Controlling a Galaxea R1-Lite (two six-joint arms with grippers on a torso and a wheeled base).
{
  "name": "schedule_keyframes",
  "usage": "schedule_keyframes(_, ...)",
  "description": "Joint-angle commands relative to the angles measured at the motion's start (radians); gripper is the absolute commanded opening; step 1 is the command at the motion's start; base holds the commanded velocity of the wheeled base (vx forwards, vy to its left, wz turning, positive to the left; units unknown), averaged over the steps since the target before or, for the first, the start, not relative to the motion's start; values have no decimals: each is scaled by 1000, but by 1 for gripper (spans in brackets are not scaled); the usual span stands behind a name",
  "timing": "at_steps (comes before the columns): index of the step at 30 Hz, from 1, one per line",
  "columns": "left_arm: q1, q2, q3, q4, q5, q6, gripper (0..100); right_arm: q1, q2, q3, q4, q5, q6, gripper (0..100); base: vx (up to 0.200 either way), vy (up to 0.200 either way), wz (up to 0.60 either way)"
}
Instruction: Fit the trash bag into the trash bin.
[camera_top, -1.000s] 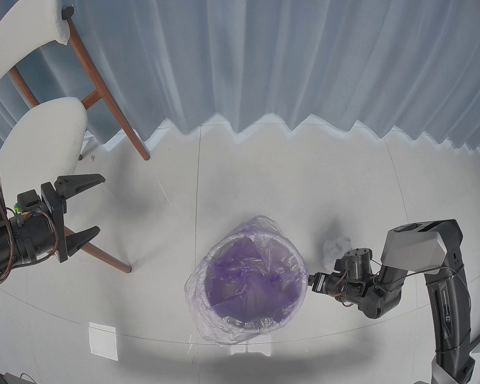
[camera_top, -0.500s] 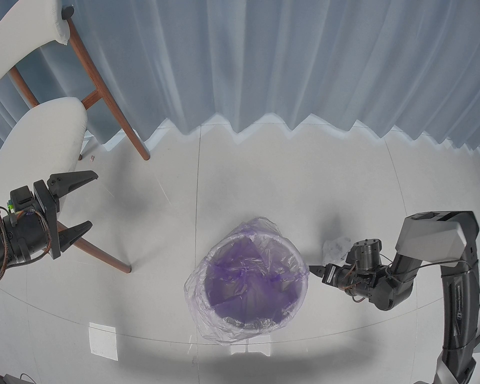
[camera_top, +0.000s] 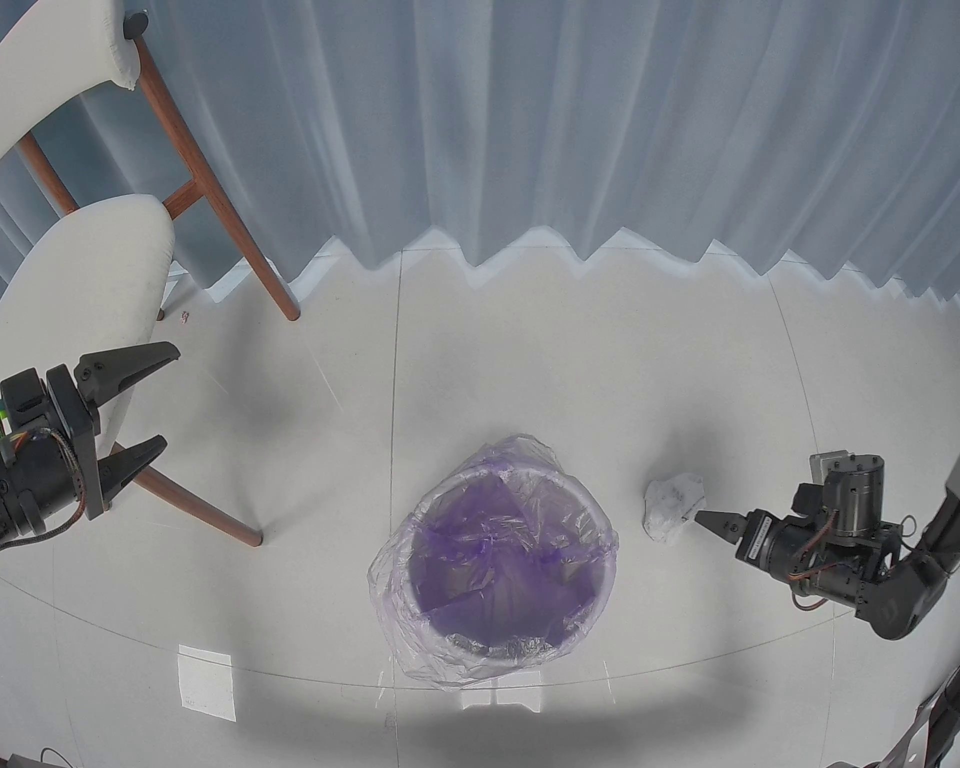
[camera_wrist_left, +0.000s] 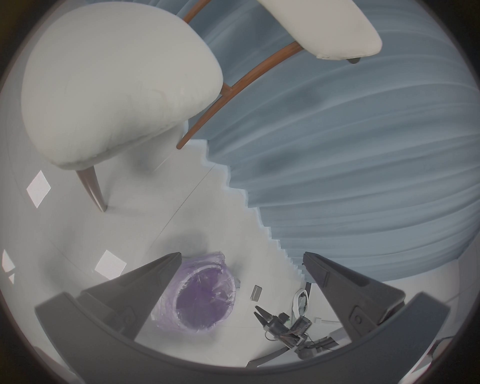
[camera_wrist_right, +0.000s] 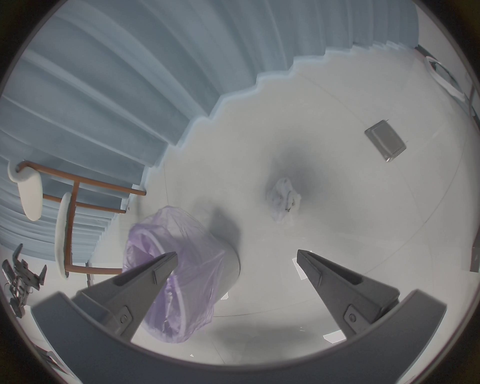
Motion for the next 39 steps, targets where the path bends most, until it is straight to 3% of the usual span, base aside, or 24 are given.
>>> schedule_keyframes(1, 9, -60, 8, 1, 2, 21, 100, -23, -214, 87, 53, -6, -2, 100, 0, 0, 0)
schedule_keyframes(10, 5, -106, 58, 6, 3, 79, 100, 56, -269, 122, 112, -17, -5, 100, 0, 0, 0)
schedule_keyframes(15, 9, -109, 91, 12, 3, 96, 100, 175, -189, 53, 156, -17, 1, 100, 0, 0, 0)
schedule_keyframes(18, 12, -100, 111, 12, 3, 156, 100, 249, -80, 39, 156, -23, 1, 100, 0, 0, 0)
schedule_keyframes(20, 12, -100, 111, 12, 3, 159, 100, 252, -74, 37, 155, -23, 1, 100, 0, 0, 0)
schedule_keyframes(21, 17, -97, 117, 12, -1, 209, 100, 298, 21, -1, 145, -64, 9, 100, 0, 0, 0)
schedule_keyframes(29, 40, -98, 119, 12, -6, 216, 100, 343, 234, -153, 125, -115, 12, 100, 0, 0, 0)
schedule_keyframes(39, 12, -95, 153, 13, -7, 219, 100, 332, 358, -381, 164, -132, 9, 100, 0, 0, 0)
